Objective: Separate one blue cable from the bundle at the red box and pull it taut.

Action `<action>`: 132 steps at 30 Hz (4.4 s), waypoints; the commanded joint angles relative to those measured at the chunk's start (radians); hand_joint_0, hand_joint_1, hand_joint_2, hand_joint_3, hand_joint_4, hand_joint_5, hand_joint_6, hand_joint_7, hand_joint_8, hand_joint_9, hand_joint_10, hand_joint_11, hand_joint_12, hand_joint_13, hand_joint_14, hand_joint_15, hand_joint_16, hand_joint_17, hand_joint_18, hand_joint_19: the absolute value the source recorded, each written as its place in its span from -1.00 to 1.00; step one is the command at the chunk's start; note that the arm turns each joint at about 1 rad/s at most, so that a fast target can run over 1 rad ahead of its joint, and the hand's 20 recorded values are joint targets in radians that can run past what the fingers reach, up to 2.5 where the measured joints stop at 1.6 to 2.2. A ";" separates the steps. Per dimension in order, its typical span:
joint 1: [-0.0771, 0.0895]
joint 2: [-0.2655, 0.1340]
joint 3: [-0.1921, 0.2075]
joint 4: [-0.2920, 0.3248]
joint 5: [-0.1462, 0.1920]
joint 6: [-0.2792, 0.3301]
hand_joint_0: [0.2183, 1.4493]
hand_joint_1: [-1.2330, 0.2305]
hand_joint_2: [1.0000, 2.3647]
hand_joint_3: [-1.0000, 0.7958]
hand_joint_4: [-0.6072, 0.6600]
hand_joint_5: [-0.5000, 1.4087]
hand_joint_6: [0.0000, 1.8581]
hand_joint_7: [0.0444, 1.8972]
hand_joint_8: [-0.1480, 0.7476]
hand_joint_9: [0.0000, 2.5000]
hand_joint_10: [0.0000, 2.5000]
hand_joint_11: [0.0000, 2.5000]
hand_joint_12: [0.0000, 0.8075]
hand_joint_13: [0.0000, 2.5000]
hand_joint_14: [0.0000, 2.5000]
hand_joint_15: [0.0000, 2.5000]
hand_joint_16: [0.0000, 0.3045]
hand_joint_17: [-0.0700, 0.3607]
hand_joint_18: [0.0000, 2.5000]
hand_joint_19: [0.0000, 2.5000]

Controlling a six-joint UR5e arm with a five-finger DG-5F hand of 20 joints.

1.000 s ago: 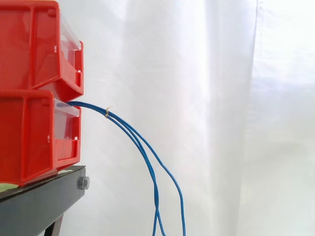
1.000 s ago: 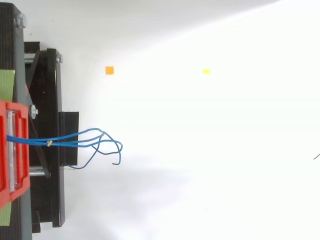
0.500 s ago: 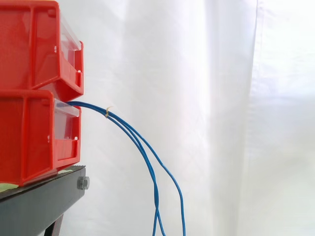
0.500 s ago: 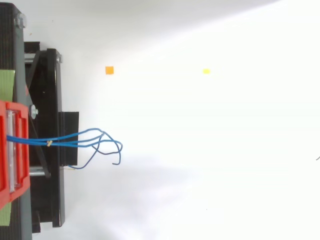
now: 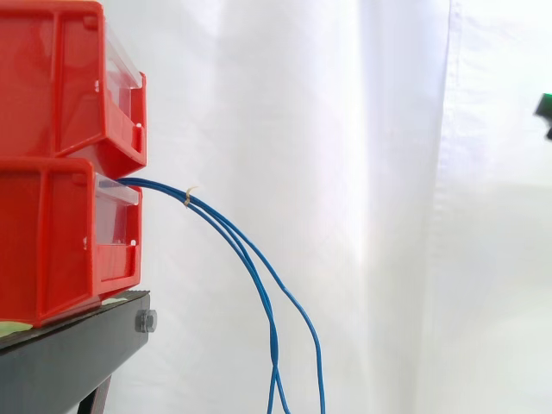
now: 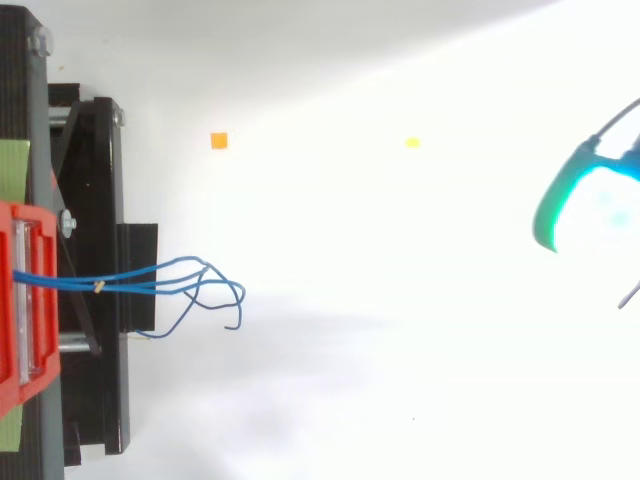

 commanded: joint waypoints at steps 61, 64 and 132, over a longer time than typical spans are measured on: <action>0.009 -0.414 0.188 0.485 0.130 -0.281 -0.62 -0.12 -1.00 -0.44 0.26 -0.67 -0.46 -0.25 -0.06 -0.47 -0.98 -0.58 -0.18 -0.50 -0.99 -0.76 -0.67 -0.16 -0.66 -0.65; 0.009 -0.414 0.187 0.487 0.136 -0.291 -0.62 -0.12 -1.00 -0.44 0.26 -0.67 -0.46 -0.25 -0.07 -0.46 -0.98 -0.58 -0.19 -0.50 -0.99 -0.75 -0.67 -0.16 -0.66 -0.65; 0.005 -0.682 0.451 0.538 -0.058 0.071 -0.47 -0.28 -0.99 -0.39 0.24 -0.67 -0.46 -0.13 -0.14 -0.35 -0.98 -0.22 -0.18 -0.29 -0.98 -0.48 -0.71 -0.21 -0.47 -0.43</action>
